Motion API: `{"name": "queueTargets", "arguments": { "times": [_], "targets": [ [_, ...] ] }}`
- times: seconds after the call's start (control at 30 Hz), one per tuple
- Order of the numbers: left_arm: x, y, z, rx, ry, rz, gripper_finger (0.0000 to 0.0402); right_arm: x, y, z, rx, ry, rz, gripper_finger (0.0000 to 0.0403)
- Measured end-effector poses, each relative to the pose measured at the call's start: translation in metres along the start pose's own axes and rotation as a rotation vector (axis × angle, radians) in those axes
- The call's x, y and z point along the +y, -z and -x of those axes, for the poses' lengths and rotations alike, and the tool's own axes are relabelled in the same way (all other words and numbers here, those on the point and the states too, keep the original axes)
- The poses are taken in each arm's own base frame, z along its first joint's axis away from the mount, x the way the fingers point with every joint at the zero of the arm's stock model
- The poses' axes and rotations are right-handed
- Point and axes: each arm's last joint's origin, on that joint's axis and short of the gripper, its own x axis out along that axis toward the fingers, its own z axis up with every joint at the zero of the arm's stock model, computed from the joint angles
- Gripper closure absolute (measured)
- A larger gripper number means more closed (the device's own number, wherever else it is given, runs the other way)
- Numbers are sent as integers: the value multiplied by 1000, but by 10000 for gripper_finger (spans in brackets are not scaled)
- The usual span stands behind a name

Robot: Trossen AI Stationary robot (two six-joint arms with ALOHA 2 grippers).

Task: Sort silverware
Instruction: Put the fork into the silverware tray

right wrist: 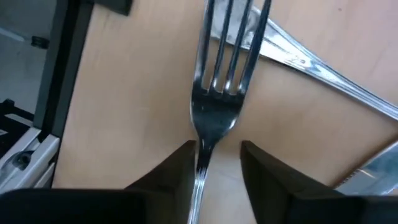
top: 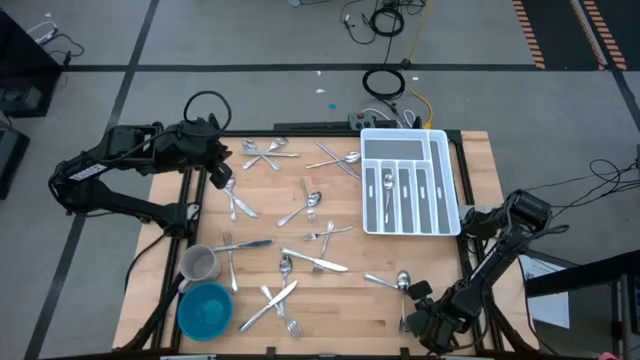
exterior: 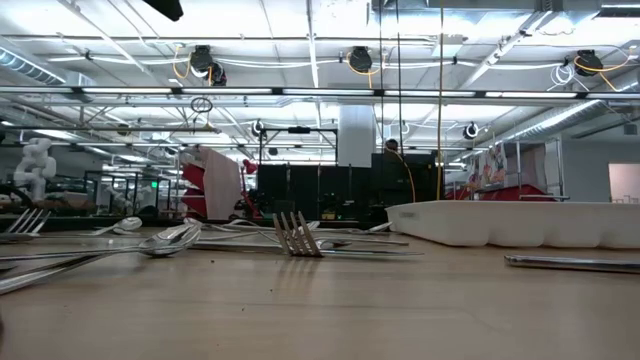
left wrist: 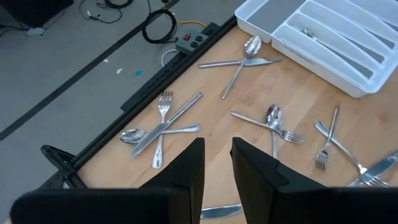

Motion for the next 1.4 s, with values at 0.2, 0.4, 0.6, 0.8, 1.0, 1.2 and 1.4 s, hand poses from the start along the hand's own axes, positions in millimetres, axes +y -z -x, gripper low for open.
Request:
{"name": "queueTargets", "arguments": {
  "times": [0.2, 0.4, 0.6, 0.8, 1.0, 1.2, 1.4],
  "targets": [
    [0, 0, 0, -6, -13, -1, 313, -7, -4, -3, 23, 2, -46, 388],
    [0, 0, 0, -6, -14, -8, 313, -11, -7, -2, 28, -8, -139, 398],
    [0, 0, 0, -6, -14, -9, 313, -13, -9, 5, 2, -18, -259, 401],
    [0, 0, 0, -6, -14, -10, 313, -16, -13, 19, -70, -32, -361, 402],
    [0, 0, 0, -6, -16, -55, 313, -21, -17, 31, -114, -54, -422, 402],
    [1, 0, 0, -9, -24, -55, 313, -38, -27, 53, -206, -44, -482, 403],
    [1, 0, 0, -8, -25, -61, 313, -46, -40, 101, -217, 116, -468, 403]
  ]
}}
